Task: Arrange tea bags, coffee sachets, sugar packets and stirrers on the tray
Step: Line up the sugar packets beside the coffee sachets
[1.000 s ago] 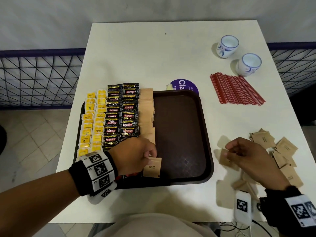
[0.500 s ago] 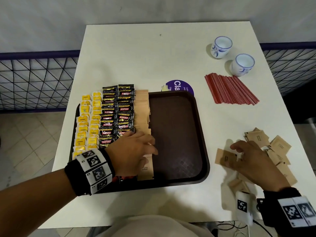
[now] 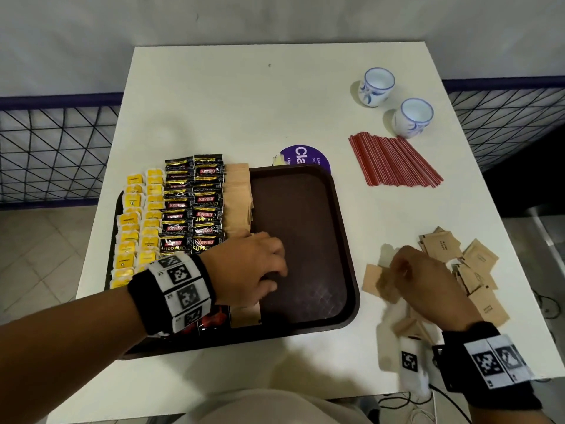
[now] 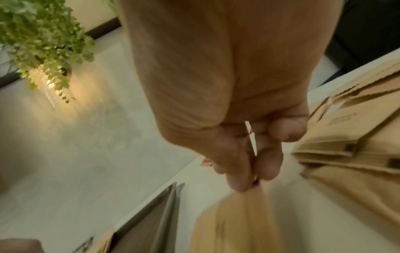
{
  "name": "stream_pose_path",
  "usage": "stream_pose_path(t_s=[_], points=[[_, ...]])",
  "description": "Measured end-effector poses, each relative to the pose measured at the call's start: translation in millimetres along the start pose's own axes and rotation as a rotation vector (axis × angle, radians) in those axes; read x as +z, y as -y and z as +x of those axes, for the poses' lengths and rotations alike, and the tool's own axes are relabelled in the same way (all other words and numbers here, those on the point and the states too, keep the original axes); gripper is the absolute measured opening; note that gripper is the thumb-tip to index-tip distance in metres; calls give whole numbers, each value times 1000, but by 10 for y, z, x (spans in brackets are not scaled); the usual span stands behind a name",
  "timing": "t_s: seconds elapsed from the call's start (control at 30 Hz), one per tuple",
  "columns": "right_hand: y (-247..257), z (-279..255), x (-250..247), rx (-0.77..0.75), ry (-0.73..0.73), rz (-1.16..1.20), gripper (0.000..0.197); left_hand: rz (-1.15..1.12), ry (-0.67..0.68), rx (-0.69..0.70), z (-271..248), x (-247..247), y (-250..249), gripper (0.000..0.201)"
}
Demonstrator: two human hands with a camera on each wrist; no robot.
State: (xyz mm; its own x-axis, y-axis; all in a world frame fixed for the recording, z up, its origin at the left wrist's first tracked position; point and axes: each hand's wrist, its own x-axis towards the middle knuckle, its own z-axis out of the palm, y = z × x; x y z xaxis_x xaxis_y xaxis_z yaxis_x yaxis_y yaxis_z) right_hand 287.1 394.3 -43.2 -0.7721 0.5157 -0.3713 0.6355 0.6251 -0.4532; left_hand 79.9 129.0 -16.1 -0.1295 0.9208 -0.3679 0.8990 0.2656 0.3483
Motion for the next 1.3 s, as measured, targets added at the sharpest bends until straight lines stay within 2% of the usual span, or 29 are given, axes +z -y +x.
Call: stream_pose_path(t_s=[0.07,0.17,0.23,0.3,0.37,0.5,0.6,0.73,0.83,1.03,1.17,1.3], points=[[40,17,-77,43,-34,106,24,-97,-79,-17,135,-69,-22,28],[141,20,-182,51,-52,188,19,-201,-186,2,367,-169,-81,22],[215,-3,-171,29,23,108,22,-167,-159,-6,508,-212,-149,25],[283,-45,-58,-8,114,-21,37,-115,-118,-15,609,-214,-223,28],[295,-89,79,-49,160,-91,38,-92,-85,-8,684,-182,-297,29],[197,-89,151,-100,85,-136,16,-83,-18,13,760,-130,-372,29],[149,-85,136,-94,54,-112,23,-90,-20,10,812,-126,-357,29],[142,-135,167,-127,59,-129,42,-114,-38,0,864,-135,-341,26],[162,-161,222,-146,60,-123,34,-156,-50,-18,879,-126,-315,24],[192,-43,72,-16,15,60,11,-257,-120,-27,896,-135,-248,19],[158,34,-152,91,-129,227,20,-346,-201,-26,945,-178,-242,24],[360,104,-247,72,-167,535,14,-613,-274,-62,1061,-232,-326,38]])
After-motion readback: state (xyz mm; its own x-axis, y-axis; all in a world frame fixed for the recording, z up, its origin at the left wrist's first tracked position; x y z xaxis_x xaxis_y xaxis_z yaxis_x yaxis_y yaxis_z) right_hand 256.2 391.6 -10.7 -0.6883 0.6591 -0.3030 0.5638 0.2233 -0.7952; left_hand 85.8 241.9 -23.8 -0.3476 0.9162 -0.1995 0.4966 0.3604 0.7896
